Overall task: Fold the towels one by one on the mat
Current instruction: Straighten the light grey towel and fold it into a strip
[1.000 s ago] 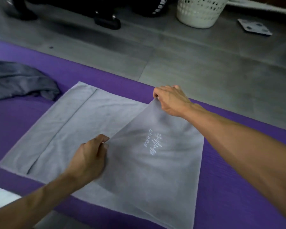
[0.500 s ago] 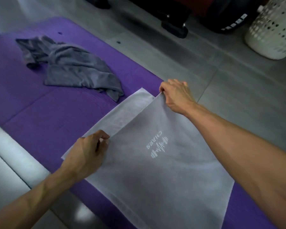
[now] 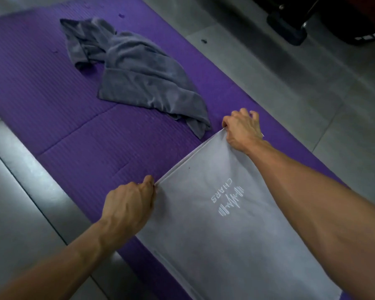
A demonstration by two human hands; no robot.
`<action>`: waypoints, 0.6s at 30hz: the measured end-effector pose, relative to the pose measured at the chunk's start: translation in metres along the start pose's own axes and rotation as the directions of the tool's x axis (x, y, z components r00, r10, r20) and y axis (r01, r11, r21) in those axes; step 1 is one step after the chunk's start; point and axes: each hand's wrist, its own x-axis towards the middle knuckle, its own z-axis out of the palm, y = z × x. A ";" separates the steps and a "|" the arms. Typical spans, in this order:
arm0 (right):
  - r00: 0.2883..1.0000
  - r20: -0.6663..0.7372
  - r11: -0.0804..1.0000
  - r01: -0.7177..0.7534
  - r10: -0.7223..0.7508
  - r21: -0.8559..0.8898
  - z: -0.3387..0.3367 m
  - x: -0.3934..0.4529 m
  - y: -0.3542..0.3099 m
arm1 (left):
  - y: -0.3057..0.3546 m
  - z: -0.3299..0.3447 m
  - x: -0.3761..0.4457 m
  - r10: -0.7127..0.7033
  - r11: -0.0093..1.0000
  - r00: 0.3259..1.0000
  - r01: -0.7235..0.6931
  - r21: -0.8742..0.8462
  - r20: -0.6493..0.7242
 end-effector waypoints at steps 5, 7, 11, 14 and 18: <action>0.991 -0.057 0.991 -0.118 0.122 0.068 0.010 0.000 -0.005 | -0.012 0.005 0.006 0.055 0.996 0.990 -0.045 0.080 -0.128; 0.958 -0.209 0.966 -0.155 0.198 0.205 0.008 -0.013 -0.015 | -0.009 0.010 0.009 0.239 0.970 0.939 -0.220 0.102 -0.247; 0.944 -0.307 0.893 0.033 0.120 0.449 0.023 -0.079 -0.047 | 0.031 0.029 0.027 0.537 0.843 0.817 -0.525 0.114 -0.210; 0.992 -0.060 0.923 0.127 -0.113 0.364 0.048 -0.114 -0.034 | 0.047 0.047 0.044 0.516 0.856 0.852 -0.506 0.109 -0.092; 0.977 0.189 0.949 -0.148 0.097 0.277 0.063 -0.084 0.035 | 0.049 0.055 0.046 0.482 0.870 0.873 -0.466 0.162 -0.076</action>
